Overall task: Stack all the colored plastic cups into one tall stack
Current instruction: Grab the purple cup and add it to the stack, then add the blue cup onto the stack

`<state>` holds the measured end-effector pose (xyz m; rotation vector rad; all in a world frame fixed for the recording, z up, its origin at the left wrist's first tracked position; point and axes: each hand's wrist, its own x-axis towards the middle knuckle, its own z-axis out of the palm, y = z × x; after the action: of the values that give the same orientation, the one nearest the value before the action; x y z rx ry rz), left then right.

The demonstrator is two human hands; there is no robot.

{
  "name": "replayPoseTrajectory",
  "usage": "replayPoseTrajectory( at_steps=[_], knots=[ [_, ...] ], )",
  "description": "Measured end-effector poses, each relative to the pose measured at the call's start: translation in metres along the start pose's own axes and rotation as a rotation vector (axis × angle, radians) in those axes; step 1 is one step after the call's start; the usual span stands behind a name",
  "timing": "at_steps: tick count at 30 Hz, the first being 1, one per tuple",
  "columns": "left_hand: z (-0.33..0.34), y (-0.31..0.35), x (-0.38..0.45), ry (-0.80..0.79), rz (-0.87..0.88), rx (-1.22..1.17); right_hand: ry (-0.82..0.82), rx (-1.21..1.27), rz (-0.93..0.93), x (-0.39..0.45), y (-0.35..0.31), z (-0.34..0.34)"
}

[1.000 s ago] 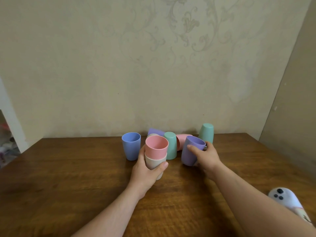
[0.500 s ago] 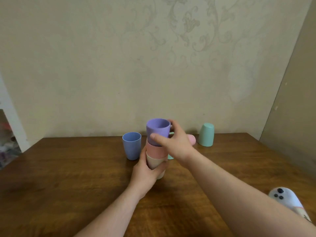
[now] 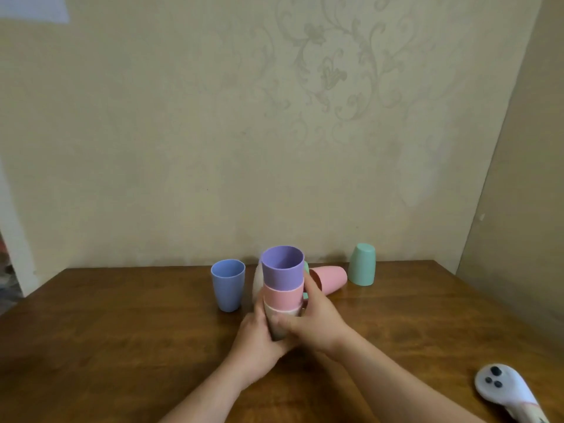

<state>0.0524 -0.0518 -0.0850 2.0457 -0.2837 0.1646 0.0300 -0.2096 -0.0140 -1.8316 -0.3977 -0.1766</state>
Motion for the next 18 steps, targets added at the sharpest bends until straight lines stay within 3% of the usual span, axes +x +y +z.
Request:
replayPoseTrajectory(
  at_steps=[3,6,8,10,12,14,18],
  knots=[
    [-0.001,0.0,0.003,-0.172,0.014,0.282,0.09,-0.074,0.043,-0.011,0.017,-0.009],
    [-0.018,-0.001,0.0,-0.309,0.001,0.329,0.114,-0.19,0.087,-0.022,0.039,-0.012],
    [-0.04,-0.002,0.002,-0.14,0.049,0.265,0.124,-0.266,0.097,-0.026,0.052,-0.009],
    [-0.067,-0.002,0.011,0.214,0.125,0.285,0.107,-0.306,0.117,-0.025,0.055,-0.005],
    [-0.089,0.004,0.024,0.47,0.137,0.319,0.069,-0.307,0.146,-0.02,0.052,-0.003],
    [-0.098,0.007,0.04,0.502,0.021,0.334,0.058,-0.255,0.177,-0.014,0.05,-0.001],
    [-0.093,-0.005,0.062,0.282,-0.165,0.256,0.139,-0.182,0.206,-0.01,0.054,0.006]
  ],
)
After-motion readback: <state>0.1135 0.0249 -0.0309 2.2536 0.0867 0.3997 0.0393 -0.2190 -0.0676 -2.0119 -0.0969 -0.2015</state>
